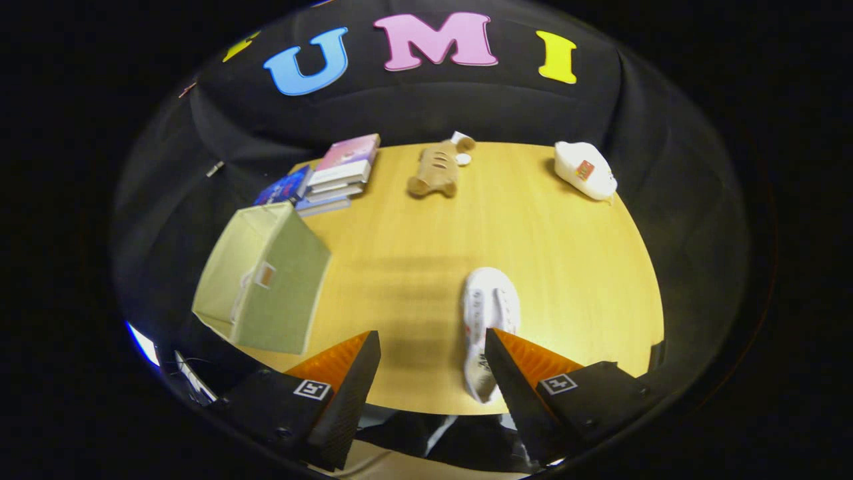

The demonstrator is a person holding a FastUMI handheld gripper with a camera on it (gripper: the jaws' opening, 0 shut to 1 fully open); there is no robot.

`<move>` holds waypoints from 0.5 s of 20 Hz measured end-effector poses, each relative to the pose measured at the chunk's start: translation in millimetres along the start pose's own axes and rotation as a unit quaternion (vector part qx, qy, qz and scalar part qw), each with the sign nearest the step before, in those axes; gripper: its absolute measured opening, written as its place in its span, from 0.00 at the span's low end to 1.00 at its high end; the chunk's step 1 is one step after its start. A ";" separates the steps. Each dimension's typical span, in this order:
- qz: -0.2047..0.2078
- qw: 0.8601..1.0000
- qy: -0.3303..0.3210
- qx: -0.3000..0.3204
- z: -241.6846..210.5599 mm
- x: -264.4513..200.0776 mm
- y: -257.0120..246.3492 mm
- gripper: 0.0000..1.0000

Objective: Open the storage box then place both shoes into the box .Put the left shoe in first, then the right shoe, with the right side of both shoes facing outward in a uniform manner.

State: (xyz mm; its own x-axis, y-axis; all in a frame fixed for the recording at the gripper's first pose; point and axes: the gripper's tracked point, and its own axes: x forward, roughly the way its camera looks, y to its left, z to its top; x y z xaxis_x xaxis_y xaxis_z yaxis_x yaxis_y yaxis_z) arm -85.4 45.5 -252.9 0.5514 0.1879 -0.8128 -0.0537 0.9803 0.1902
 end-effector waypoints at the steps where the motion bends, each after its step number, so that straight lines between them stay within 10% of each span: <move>1: -0.018 1.000 0.007 -0.012 -13.5 7.7 -19.8 0.96; 10: -0.072 0.996 0.042 -0.014 -61.9 84.3 -84.7 0.78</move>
State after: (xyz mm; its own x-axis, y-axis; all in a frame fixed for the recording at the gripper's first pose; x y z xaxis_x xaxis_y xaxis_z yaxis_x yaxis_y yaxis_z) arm -85.9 -18.0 -371.6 0.4840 0.0488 -0.8737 -0.0032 0.9985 0.0540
